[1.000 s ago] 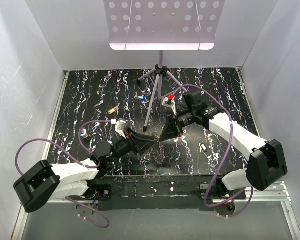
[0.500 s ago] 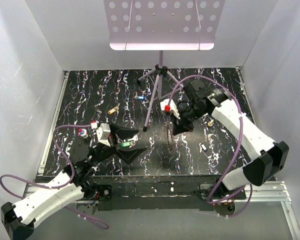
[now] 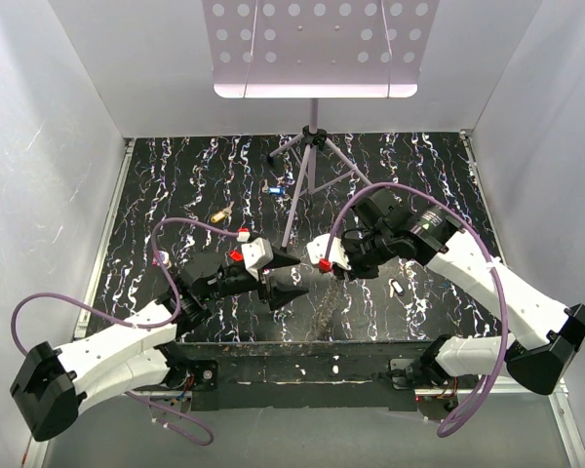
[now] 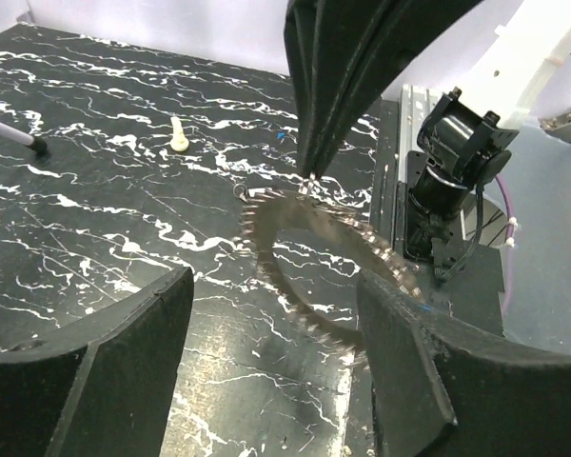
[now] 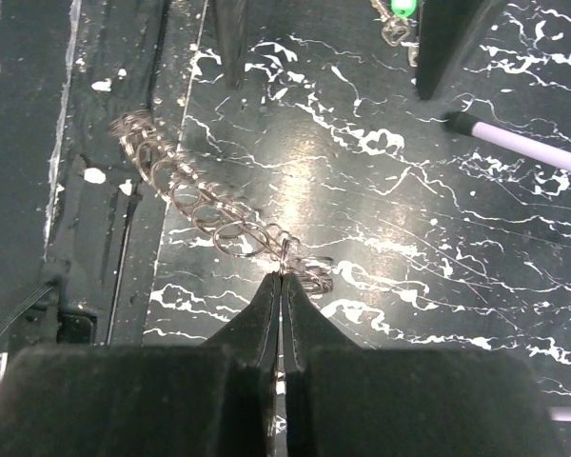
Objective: Put the keys on the keyring
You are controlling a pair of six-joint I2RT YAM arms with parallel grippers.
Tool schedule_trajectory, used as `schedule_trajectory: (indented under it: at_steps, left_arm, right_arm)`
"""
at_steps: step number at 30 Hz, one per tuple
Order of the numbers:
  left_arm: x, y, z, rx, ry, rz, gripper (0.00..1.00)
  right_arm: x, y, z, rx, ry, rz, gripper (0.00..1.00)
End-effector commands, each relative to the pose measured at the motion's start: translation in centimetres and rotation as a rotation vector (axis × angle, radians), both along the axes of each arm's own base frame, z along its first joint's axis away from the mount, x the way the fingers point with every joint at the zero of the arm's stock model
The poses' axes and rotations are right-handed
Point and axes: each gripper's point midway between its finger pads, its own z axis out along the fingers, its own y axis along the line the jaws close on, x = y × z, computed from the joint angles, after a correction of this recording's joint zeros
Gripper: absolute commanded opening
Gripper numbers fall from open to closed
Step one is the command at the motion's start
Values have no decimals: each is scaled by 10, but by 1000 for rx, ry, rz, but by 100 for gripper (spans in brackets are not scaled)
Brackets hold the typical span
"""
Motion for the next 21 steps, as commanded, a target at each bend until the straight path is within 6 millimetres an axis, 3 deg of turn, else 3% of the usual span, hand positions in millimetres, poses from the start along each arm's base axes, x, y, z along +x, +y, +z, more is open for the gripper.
schedule_trajectory:
  at_steps: [1,6,12,21]
  left_arm:
    - [1,-12,26,-58,-92,-56,66]
    - [6,-25,23,-79,-62,-85,53]
    - [12,-36,25,-100,-52,-101,29]
    - [6,-45,24,-119,-3,-156,26]
  right_arm:
    - [13,13,9,45,-50,-37,1]
    - [8,18,9,53,-24,-21,1]
    - [5,23,6,63,-1,-16,1]
    - [4,29,7,90,11,-20,1]
